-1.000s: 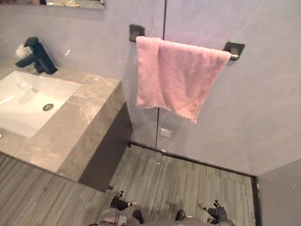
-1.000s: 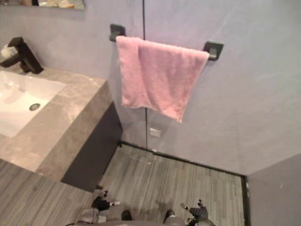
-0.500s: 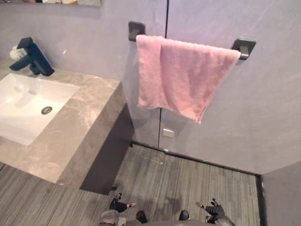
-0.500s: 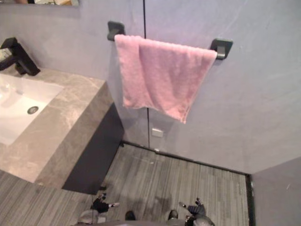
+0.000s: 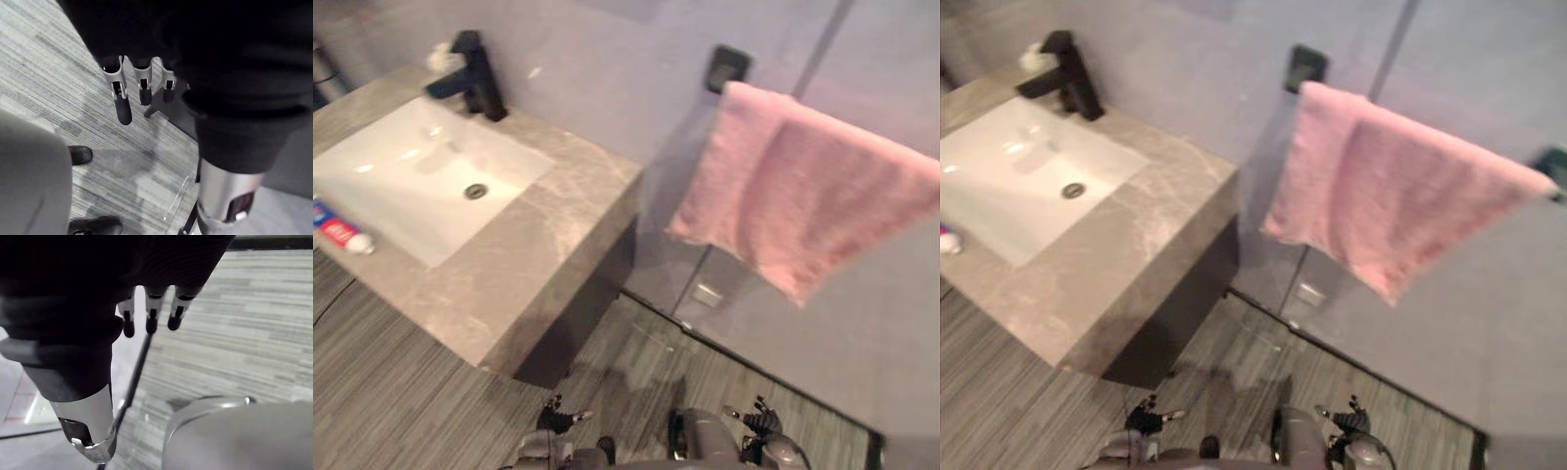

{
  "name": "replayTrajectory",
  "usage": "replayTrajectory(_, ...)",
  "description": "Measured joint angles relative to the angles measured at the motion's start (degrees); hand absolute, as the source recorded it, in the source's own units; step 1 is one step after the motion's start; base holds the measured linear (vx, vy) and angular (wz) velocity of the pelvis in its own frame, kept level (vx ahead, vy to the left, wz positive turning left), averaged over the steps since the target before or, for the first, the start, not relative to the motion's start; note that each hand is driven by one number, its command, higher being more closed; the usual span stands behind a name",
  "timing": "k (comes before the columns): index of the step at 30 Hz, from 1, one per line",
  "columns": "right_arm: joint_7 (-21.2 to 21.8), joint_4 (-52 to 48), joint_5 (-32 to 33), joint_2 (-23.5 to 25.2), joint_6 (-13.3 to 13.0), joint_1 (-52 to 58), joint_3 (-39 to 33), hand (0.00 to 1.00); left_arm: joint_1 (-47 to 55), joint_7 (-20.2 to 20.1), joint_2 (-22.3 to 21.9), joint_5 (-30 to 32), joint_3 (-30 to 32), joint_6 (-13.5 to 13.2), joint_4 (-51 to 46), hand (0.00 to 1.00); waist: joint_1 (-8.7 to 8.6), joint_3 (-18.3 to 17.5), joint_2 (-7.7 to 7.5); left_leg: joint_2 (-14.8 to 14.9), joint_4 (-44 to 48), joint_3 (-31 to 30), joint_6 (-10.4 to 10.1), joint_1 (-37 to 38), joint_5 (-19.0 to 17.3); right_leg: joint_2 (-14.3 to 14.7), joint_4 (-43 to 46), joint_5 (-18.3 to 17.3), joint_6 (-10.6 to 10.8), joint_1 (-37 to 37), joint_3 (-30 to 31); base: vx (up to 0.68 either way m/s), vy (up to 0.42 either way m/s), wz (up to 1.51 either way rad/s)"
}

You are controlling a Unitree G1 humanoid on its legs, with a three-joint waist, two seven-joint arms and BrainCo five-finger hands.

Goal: Organize washtable

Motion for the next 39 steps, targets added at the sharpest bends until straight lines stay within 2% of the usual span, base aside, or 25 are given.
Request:
replayTrajectory(1, 0.0, 0.3, 0.0, -0.3, 0.0, 0.5, -0.2, 0.00, 0.0, 0.0, -0.1, 0.0, 0.1, -0.1, 0.0, 0.00, -0.28, -0.2, -0.45, -0.4, 0.2, -2.5, -0.8, 0.4, -0.4, -0.1, -4.0, 2.2, -0.2, 0.5, 0.8, 0.47, -0.206, 2.29)
replayTrajectory(2, 0.0, 0.3, 0.0, -0.4, 0.1, 1.4, -0.9, 0.00, 0.1, 0.1, -0.2, 0.0, 1.3, -0.1, 0.5, 0.00, -0.50, -0.6, -0.91, -0.5, 1.6, -4.8, -2.6, 0.7, -1.6, -1.4, -7.6, 8.6, -0.7, 3.1, -0.4, 0.40, -0.192, 1.78)
replayTrajectory(4, -0.1, 0.4, -0.4, -1.0, 0.1, 0.9, -1.6, 0.00, 0.4, 0.2, -1.1, 0.0, 2.2, -0.3, 0.4, 0.00, 0.46, -0.9, 1.45, 2.1, 3.0, -3.3, -4.1, 0.7, -2.4, -0.5, -7.9, 8.0, -1.9, 5.0, -3.9, 0.45, -0.194, 1.11)
replayTrajectory(6, 0.0, 0.3, -1.0, -1.7, 0.1, -0.6, -1.5, 0.00, 1.1, 0.3, -1.7, -0.3, 2.2, -0.3, 0.5, 0.00, 0.23, -0.9, 3.06, 4.2, 3.6, -2.0, -6.5, 0.4, -2.4, 0.5, -7.9, 6.8, -3.4, 6.2, -6.9, 0.37, -0.165, 0.65)
replayTrajectory(8, -0.1, 0.3, -1.4, -2.0, 0.1, -1.1, -1.2, 0.00, 0.7, 0.2, -1.7, -0.3, 1.7, -0.3, 0.4, 0.00, 0.12, -0.9, 3.09, 6.1, 3.2, -1.1, -8.8, 1.3, -1.0, 1.4, -9.2, 6.3, -4.2, 9.2, -9.4, 0.30, -0.156, 0.59)
replayTrajectory(11, -0.1, 0.3, -2.1, -2.7, 0.1, -1.1, -1.2, 0.00, 1.0, 0.0, -1.8, -0.3, 0.9, -0.5, 0.4, 0.00, 0.13, -1.3, 3.35, 6.9, 1.6, 0.2, -10.1, 3.8, -0.1, 2.4, -12.5, 6.3, -4.2, 13.9, -10.2, 0.20, -0.045, 0.31)
replayTrajectory(15, -0.1, 0.6, -2.2, -2.3, 0.0, -0.6, -0.9, 0.00, 1.1, 0.0, -1.6, -0.1, 0.9, -0.4, 0.4, 0.00, 0.09, -2.2, 2.79, 5.9, 3.1, 0.9, -10.1, 3.4, -0.1, 1.4, -16.6, 6.7, -3.7, 16.6, -11.0, 0.11, 0.043, 0.19)
replayTrajectory(16, -0.1, 0.8, -2.2, -2.1, 0.1, -0.3, -0.8, 0.00, 0.9, -0.1, -1.2, 0.0, 0.8, -0.4, 0.3, 0.00, 0.03, -2.3, 1.86, 3.7, 8.6, 0.5, -10.1, 0.9, -0.1, -0.7, -17.2, 6.9, -3.7, 17.7, -12.1, 0.06, 0.098, 0.62)
replayTrajectory(17, -0.3, 1.0, -2.2, -1.3, 0.3, 0.2, -0.5, 0.00, 0.6, 0.0, -0.2, 0.0, 0.2, -0.6, 0.2, 0.00, -0.01, -1.6, -0.30, 2.6, 12.2, 2.5, -8.2, -2.6, -2.0, -3.9, -17.4, 7.0, -3.5, 19.3, -13.2, 0.05, 0.099, 0.76)
replayTrajectory(18, -0.5, 1.2, -2.2, -1.4, 0.2, 0.6, -0.5, 0.00, 0.7, 0.0, 0.1, 0.0, -0.6, -0.7, 0.1, 0.00, -0.18, -2.0, 0.47, 3.2, 8.6, 4.9, -7.5, -2.6, -1.9, -4.4, -17.3, 7.1, -3.3, 20.1, -13.8, 0.02, 0.104, 1.04)
replayTrajectory(19, -1.0, 2.1, -2.1, -2.8, 0.1, 1.5, -0.5, 0.00, 1.5, 0.0, -0.1, 0.0, -2.5, -0.6, -0.1, 0.00, -1.42, -2.9, 2.36, 6.0, 4.5, 9.2, -8.7, -5.0, 6.7, -3.3, -16.3, 6.9, -2.7, 20.9, -16.6, 0.02, 0.051, 0.86)
replayTrajectory(20, -1.1, 2.6, -2.1, -2.8, 0.2, 1.3, -0.5, 0.00, 1.8, 0.0, 0.0, 0.0, -3.2, -0.6, 0.1, 0.00, -1.55, -3.0, 2.30, 6.0, 6.3, 10.8, -7.7, -5.4, 5.2, -3.9, -15.6, 6.2, -1.9, 21.2, -16.9, 0.05, 0.137, 0.82)
replayTrajectory(21, -1.1, 2.4, -2.1, -1.9, 0.1, 1.0, 0.4, 0.00, 2.4, 0.0, 0.9, -0.2, -4.5, -0.6, -0.2, 0.00, -1.26, -3.4, 2.15, 5.6, 6.4, 14.8, -6.9, -5.2, 5.4, -5.2, -14.0, 5.7, -1.1, 20.8, -17.0, 0.03, 0.127, 0.57)
replayTrajectory(22, -1.0, 2.1, -2.1, -0.4, 0.0, 0.4, 0.5, 0.00, 2.3, 0.0, 1.8, 0.0, -5.5, -0.5, -0.8, 0.00, -1.35, -3.5, 1.17, 4.9, 7.0, 18.3, -5.3, -6.5, 6.6, -6.4, -12.5, 5.6, -1.0, 20.0, -17.7, 0.00, 0.165, 0.58)
replayTrajectory(25, -1.0, 2.0, -2.0, 1.0, -0.1, 0.4, 0.1, 0.00, 2.1, -0.1, 3.2, 0.5, -7.5, -0.5, -1.3, 0.00, -2.16, -3.7, 0.91, 4.5, 4.4, 20.7, -2.9, -7.6, 8.3, -7.0, -11.1, 5.8, -1.3, 19.7, -19.4, -0.10, 0.094, 0.85)
replayTrajectory(26, -1.0, 2.0, -1.9, 1.0, -0.1, 0.4, 0.0, 0.00, 2.1, -0.1, 3.4, 0.6, -7.5, -0.5, -1.3, 0.00, -2.26, -3.7, 1.01, 4.4, 1.2, 21.5, -2.5, -6.7, 9.2, -7.1, -11.1, 5.8, -1.3, 19.7, -20.2, -0.08, 0.087, 0.66)
replayTrajectory(28, -1.0, 2.0, -1.8, 1.2, -0.1, 0.2, 0.0, 0.00, 2.5, -0.1, 3.4, 0.6, -7.4, -0.3, -1.1, 0.00, -2.35, -3.6, 0.67, 3.1, -6.3, 21.2, -2.8, -4.3, 13.8, -6.9, -11.1, 5.9, -1.2, 19.5, -21.0, -0.16, 0.047, 0.46)
replayTrajectory(29, -1.0, 2.0, -1.7, 1.2, 0.0, 0.2, 0.0, 0.00, 2.5, -0.1, 3.5, 0.7, -7.4, -0.2, -0.5, 0.00, -2.68, -3.4, 0.65, 3.1, -7.9, 21.0, -2.6, -4.2, 14.6, -6.8, -11.1, 5.9, -1.2, 19.4, -21.3, -0.18, 0.010, 0.29)
replayTrajectory(33, -1.0, 2.0, -1.6, 1.2, 0.0, 0.1, 0.3, 0.00, 2.0, -0.1, 3.6, 0.7, -7.0, -0.2, -0.1, 0.00, -2.66, -2.7, -0.02, 2.8, -8.3, 21.3, -2.6, -4.3, 14.6, -6.6, -11.0, 5.8, -1.1, 19.2, -19.0, -0.19, 0.013, -0.03)
replayTrajectory(34, -1.0, 2.0, -1.6, 1.3, 0.0, 0.2, 0.4, 0.00, 2.1, -0.1, 3.9, 0.7, -6.7, -0.2, -0.1, 0.00, -2.64, -2.5, 0.09, 2.3, -8.3, 21.5, -2.5, -4.5, 14.6, -6.4, -12.2, 5.0, -0.2, 19.2, -17.3, -0.22, 0.033, -0.17)
replayTrajectory(35, -1.0, 2.1, -1.6, 1.1, 0.1, -0.1, 0.6, 0.00, 1.9, 0.0, 3.8, 0.7, -6.2, -0.2, 0.0, 0.00, -2.62, -2.0, -0.91, 1.9, -8.3, 21.9, -2.2, -4.5, 14.5, -6.4, -13.7, 3.9, 1.1, 19.7, -15.9, -0.23, 0.030, -0.15)
replayTrajectory(37, -1.1, 1.7, -1.6, 0.6, 0.1, -0.3, 0.5, 0.00, 1.9, -0.1, 3.5, 0.9, -4.7, -0.2, 0.1, 0.00, -3.03, -1.7, -0.42, 1.4, -8.3, 22.2, -2.6, -5.1, 13.5, -5.8, -14.8, 3.9, 1.1, 19.3, -15.0, -0.25, 0.076, -0.01)
replayTrajectory(38, -1.1, 2.0, -1.7, 0.8, 0.1, 1.0, 0.3, 0.00, 1.8, -0.1, 3.3, 0.9, -3.7, -0.1, 0.2, 0.00, -2.81, -1.9, -1.88, 1.0, -6.3, 24.0, -1.4, -5.0, 12.2, -7.3, -16.5, 4.0, 1.3, 19.2, -14.7, -0.19, 0.122, 0.02)
replayTrajectory(39, -1.1, 2.0, -1.8, 0.7, 0.2, 1.5, 0.4, 0.00, 1.5, -0.1, 3.2, 0.9, -2.8, -0.1, 0.2, 0.00, -2.42, -1.9, -2.01, 1.2, -2.6, 25.4, -0.4, -5.4, 11.4, -7.6, -16.6, 4.1, 1.4, 19.2, -14.4, -0.03, 0.122, -0.06)
